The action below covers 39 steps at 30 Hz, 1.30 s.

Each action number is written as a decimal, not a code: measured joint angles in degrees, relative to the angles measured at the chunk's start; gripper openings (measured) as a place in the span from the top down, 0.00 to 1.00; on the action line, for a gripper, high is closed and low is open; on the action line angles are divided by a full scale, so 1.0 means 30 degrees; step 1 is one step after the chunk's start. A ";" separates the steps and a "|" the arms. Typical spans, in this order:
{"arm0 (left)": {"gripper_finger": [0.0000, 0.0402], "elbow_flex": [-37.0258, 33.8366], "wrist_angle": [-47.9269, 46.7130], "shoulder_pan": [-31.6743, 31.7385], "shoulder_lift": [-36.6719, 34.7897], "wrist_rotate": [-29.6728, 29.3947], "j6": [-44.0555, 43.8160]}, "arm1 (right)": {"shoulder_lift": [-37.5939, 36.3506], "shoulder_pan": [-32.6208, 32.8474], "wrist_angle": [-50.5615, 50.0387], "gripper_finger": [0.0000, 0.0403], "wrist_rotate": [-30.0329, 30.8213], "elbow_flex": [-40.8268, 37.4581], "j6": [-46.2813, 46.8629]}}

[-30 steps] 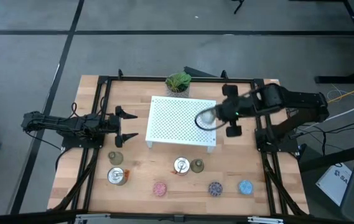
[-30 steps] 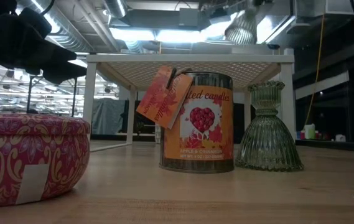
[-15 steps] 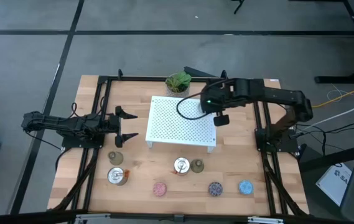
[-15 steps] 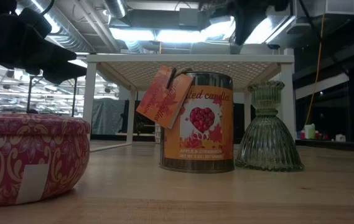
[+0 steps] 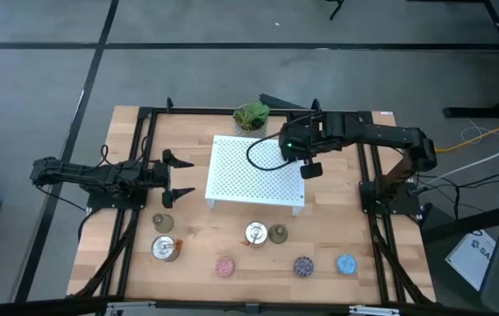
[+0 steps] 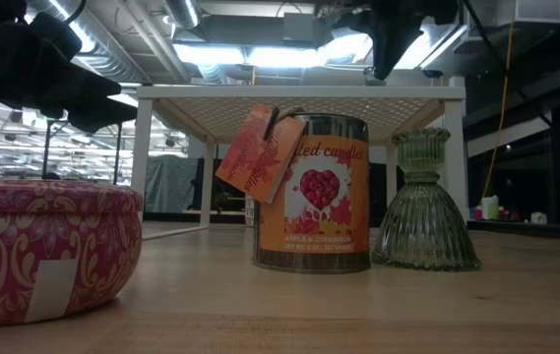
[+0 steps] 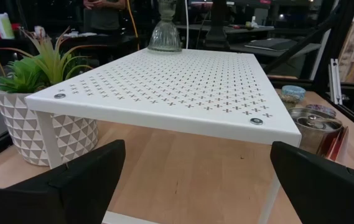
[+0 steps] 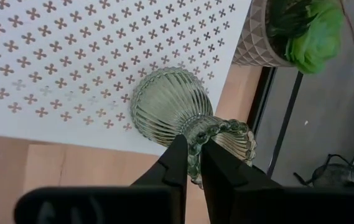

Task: Stock candles and vases on shelf
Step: Put the right transparent vase on the shelf, then align the right transparent vases with the other transparent vases on the shelf

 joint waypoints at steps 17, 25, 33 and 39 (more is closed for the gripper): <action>0.00 0.0001 0.0000 0.0004 0.0000 0.0000 -0.0003 | -0.0165 0.0058 -0.0007 0.74 -0.0213 -0.0022 0.1601; 0.00 0.0000 0.0000 -0.0003 0.0000 0.0000 -0.0003 | -0.1818 0.0058 0.1323 0.68 -0.2052 -0.0015 0.2109; 0.00 0.0000 0.0000 -0.0003 0.0000 0.0000 -0.0003 | -0.4049 0.0114 0.1633 0.67 -0.5030 -0.0007 0.4301; 0.00 0.0002 0.0000 -0.0001 -0.0003 0.0000 0.0004 | -0.4320 0.1328 0.1632 0.67 -0.8469 -0.0007 0.6186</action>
